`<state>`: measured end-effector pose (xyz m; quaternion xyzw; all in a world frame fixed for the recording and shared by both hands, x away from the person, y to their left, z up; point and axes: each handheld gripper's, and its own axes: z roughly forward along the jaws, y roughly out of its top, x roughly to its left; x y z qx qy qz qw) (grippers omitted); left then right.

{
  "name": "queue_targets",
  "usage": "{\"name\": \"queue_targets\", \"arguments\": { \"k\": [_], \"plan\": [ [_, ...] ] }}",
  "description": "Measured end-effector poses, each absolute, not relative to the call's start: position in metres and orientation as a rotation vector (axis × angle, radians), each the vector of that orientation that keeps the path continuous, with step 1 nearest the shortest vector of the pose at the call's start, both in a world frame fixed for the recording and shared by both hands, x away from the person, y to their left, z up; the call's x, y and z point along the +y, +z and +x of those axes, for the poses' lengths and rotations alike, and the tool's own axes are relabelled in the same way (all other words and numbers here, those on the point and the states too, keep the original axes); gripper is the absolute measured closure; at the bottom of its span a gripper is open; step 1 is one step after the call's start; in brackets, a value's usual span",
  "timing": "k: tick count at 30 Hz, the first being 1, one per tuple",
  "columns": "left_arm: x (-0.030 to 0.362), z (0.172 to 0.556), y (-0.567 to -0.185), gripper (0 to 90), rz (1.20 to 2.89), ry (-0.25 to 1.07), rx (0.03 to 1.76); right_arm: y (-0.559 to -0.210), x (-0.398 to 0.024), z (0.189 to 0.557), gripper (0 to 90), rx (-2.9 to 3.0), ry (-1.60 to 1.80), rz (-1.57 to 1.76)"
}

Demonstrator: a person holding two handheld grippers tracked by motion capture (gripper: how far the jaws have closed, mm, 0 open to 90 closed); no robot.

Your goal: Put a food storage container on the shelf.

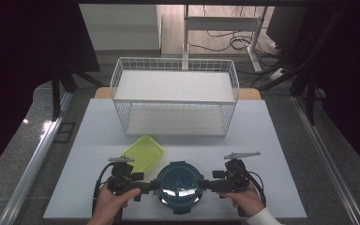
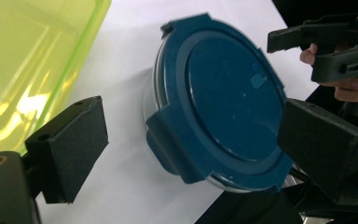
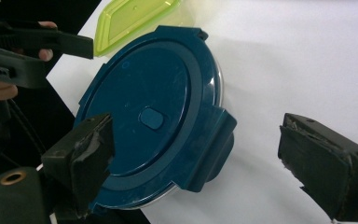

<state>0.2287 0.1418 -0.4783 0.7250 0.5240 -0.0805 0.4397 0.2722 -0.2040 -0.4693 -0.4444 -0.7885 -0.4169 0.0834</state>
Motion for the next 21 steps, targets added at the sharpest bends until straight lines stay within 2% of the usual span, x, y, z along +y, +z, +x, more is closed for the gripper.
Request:
{"name": "queue_targets", "arguments": {
  "k": [5,21],
  "plan": [
    [0.139,0.226,-0.485,7.3,1.794,-0.233,1.304,-0.474,-0.202,0.272,10.3,-2.331,-1.231,-1.332],
    [0.128,0.225,-0.494,8.6,1.808,-0.228,1.317,-0.485,-0.195,0.271,9.6,-2.342,-1.177,-1.325]
  ]
}}
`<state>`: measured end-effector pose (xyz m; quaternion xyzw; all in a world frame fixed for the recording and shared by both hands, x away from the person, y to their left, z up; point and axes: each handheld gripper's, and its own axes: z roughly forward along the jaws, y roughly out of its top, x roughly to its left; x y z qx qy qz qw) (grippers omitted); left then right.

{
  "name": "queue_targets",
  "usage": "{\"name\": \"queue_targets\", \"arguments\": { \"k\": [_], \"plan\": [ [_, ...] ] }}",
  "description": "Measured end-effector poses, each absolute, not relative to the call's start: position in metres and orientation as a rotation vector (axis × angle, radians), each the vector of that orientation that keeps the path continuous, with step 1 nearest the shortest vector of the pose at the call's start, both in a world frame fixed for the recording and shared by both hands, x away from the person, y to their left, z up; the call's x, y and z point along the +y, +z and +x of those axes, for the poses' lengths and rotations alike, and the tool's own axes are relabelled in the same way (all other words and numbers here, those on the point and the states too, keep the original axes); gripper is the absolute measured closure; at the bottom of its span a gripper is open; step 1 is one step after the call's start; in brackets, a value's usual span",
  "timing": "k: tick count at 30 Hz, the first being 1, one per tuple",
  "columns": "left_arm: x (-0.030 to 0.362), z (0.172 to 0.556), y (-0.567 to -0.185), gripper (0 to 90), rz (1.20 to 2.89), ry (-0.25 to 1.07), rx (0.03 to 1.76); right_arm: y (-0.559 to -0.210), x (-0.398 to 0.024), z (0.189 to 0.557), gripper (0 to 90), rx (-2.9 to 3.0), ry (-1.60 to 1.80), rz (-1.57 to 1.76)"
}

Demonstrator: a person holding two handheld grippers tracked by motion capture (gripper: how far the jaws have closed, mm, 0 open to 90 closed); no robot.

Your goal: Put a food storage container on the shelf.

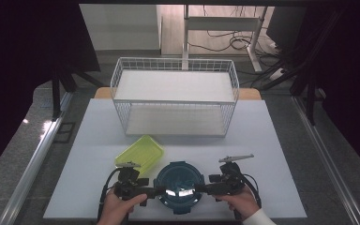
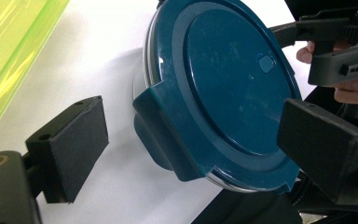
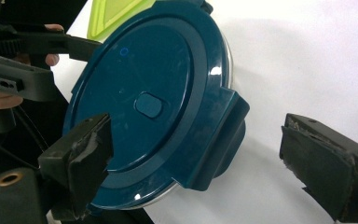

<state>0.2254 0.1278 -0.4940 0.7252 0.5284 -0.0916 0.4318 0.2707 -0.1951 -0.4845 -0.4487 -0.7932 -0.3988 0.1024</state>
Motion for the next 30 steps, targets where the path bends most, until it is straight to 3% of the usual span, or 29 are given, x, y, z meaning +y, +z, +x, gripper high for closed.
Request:
{"name": "queue_targets", "arguments": {
  "k": [9,30],
  "plan": [
    [0.126,0.227,-0.497,8.6,1.803,-0.224,1.328,-0.490,-0.193,0.272,9.6,-2.314,-1.161,-1.326],
    [0.116,0.232,-0.517,12.3,1.746,-0.392,1.361,-0.508,-0.181,0.277,13.1,-2.176,-1.124,-1.332]
  ]
}}
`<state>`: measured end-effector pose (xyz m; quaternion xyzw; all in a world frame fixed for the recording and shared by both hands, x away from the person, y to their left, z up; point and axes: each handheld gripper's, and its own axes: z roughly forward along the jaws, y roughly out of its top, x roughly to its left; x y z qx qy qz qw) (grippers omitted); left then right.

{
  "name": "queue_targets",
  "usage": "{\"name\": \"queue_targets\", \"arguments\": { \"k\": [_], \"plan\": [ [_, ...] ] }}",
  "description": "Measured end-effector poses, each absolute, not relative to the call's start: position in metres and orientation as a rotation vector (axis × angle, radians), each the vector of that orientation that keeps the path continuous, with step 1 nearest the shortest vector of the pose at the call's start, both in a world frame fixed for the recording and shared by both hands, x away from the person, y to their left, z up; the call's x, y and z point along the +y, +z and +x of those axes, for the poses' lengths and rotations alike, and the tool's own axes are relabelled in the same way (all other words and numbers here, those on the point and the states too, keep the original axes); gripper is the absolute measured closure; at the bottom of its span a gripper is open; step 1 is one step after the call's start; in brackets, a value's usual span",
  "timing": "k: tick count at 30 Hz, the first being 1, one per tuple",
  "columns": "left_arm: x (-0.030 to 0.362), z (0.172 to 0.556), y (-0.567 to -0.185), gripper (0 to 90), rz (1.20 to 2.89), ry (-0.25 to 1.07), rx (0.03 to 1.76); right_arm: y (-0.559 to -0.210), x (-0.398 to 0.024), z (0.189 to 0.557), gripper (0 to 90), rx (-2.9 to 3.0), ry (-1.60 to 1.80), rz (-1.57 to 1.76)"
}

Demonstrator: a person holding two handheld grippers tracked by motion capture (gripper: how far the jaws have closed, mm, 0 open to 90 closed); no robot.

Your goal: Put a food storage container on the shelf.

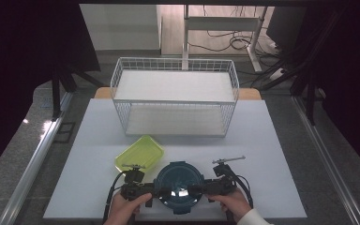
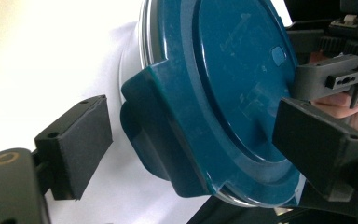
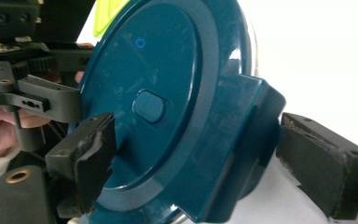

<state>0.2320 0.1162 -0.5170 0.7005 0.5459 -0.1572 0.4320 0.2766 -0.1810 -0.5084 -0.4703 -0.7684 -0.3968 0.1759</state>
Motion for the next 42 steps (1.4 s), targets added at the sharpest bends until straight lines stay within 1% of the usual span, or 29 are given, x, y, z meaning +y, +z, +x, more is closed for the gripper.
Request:
{"name": "queue_targets", "arguments": {
  "k": [3,5,9,11,13,18,24,42],
  "plan": [
    [0.114,0.233,-0.519,14.0,1.743,-0.416,1.357,-0.510,-0.180,0.277,15.4,-2.151,-1.114,-1.316],
    [0.114,0.234,-0.521,16.3,1.727,-0.454,1.353,-0.511,-0.178,0.276,15.2,-2.142,-1.106,-1.321],
    [0.113,0.234,-0.521,17.6,1.715,-0.460,1.372,-0.509,-0.181,0.277,20.1,-2.112,-1.100,-1.352],
    [0.113,0.233,-0.519,18.6,1.717,-0.443,1.380,-0.508,-0.183,0.277,23.4,-2.089,-1.099,-1.379],
    [0.113,0.233,-0.516,21.7,1.713,-0.417,1.388,-0.506,-0.184,0.277,25.7,-2.082,-1.107,-1.402],
    [0.117,0.234,-0.517,25.2,1.692,-0.448,1.401,-0.506,-0.184,0.276,27.5,-2.059,-1.108,-1.439],
    [0.117,0.233,-0.515,26.6,1.691,-0.443,1.404,-0.504,-0.185,0.275,29.4,-2.046,-1.118,-1.462],
    [0.117,0.226,-0.505,32.1,1.703,-0.391,1.393,-0.495,-0.188,0.267,36.8,-2.032,-1.152,-1.512]
  ]
}}
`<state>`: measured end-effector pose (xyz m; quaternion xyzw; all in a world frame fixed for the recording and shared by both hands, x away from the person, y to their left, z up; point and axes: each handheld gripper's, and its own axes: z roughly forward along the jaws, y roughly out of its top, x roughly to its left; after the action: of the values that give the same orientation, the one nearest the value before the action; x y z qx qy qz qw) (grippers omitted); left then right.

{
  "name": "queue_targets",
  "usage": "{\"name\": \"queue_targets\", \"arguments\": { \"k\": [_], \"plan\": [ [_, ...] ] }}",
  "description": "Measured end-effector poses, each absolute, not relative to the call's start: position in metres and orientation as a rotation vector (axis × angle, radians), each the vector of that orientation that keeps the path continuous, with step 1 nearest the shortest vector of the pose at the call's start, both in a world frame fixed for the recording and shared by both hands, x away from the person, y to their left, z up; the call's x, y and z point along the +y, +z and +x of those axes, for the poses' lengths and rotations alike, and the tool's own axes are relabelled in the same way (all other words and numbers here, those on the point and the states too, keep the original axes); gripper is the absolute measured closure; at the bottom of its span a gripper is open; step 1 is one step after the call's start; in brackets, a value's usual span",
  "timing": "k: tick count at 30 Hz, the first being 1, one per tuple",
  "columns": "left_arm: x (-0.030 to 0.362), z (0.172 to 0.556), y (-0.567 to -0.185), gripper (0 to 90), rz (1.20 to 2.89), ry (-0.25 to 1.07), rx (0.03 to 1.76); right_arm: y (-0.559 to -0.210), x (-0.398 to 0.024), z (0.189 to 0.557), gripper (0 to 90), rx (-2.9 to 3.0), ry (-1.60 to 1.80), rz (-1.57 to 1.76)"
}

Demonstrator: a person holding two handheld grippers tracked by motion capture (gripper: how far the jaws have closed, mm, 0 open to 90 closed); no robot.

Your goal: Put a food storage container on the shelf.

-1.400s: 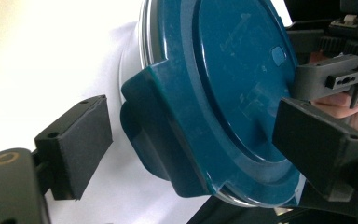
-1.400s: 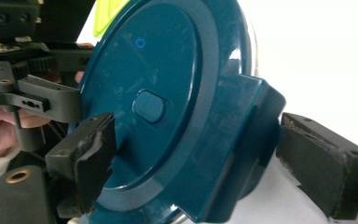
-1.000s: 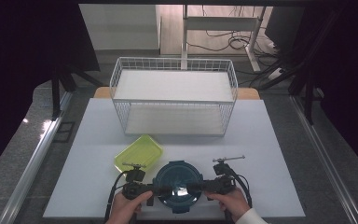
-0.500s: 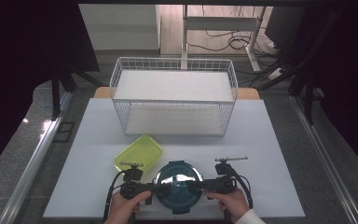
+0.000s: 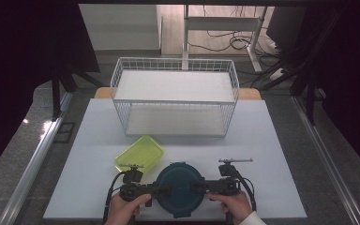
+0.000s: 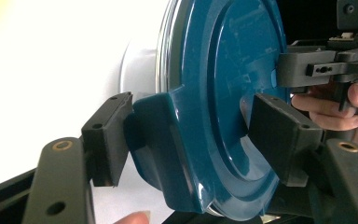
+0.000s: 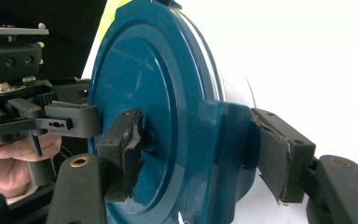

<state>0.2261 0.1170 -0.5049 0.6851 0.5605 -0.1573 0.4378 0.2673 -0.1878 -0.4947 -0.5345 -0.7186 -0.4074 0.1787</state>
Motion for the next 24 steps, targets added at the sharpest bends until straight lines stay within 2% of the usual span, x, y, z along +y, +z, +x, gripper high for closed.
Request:
{"name": "queue_targets", "arguments": {
  "k": [24],
  "plan": [
    [0.1202,0.2300,-0.5027,34.8,1.704,-0.386,1.371,-0.4918,-0.1876,0.2651,37.2,-2.051,-1.170,-1.509]
  ]
}}
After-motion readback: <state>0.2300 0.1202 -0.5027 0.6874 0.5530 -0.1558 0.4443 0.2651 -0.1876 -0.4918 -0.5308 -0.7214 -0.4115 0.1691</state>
